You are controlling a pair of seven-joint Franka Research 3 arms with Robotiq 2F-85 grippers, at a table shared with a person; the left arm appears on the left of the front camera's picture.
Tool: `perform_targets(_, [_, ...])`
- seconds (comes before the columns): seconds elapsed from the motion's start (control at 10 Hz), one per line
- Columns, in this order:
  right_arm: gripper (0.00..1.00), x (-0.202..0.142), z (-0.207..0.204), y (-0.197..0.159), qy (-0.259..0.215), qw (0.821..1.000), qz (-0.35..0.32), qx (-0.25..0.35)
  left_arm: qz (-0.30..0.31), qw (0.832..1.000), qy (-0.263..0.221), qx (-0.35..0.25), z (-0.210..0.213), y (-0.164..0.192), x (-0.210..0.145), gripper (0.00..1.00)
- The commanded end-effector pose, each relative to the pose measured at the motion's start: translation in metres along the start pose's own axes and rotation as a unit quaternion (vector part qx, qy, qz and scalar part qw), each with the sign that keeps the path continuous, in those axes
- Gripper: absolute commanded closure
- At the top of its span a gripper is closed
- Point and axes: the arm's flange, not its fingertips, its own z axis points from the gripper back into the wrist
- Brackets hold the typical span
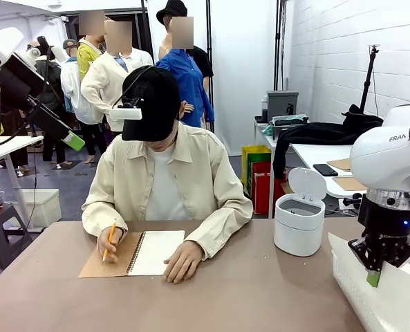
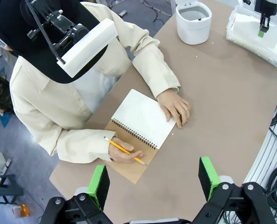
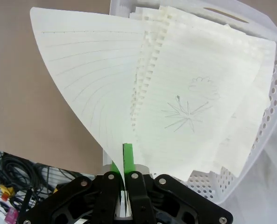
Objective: Sort the paper based on its condition.
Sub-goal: If a person hands you a paper, place it in the Organizing basket , and if it's crumpled, put it in the Trash can.
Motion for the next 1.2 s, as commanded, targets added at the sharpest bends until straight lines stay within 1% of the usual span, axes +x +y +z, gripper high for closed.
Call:
perform_targets(0.0, [1.00,0.000,0.001,0.001,0.003,1.000,0.003,0.000,0.002,1.000,-0.002,0.001,0.000,0.001,0.000,0.00])
perform_targets(0.2, [0.64,0.001,0.002,-0.008,-0.001,1.000,-0.013,0.000,0.002,1.000,-0.002,0.001,0.000,0.001,0.000,0.00])
perform_targets(0.5, [0.09,-0.002,0.007,-0.045,-0.012,0.997,-0.071,-0.007,0.002,1.000,-0.002,0.001,0.000,0.001,0.000,0.00])
perform_targets(0.6, [0.00,-0.006,0.009,-0.051,-0.013,0.997,-0.080,-0.007,0.002,1.000,-0.002,0.001,0.000,0.001,0.000,0.00])
perform_targets(0.8, [0.00,-0.008,0.013,-0.060,-0.020,0.996,-0.089,-0.021,0.002,1.000,-0.002,0.001,0.000,0.001,0.000,0.00])
perform_targets(1.1, [0.00,-0.010,0.036,-0.070,-0.035,0.993,-0.096,-0.053,0.002,1.000,-0.002,0.001,0.000,0.001,0.000,0.00])
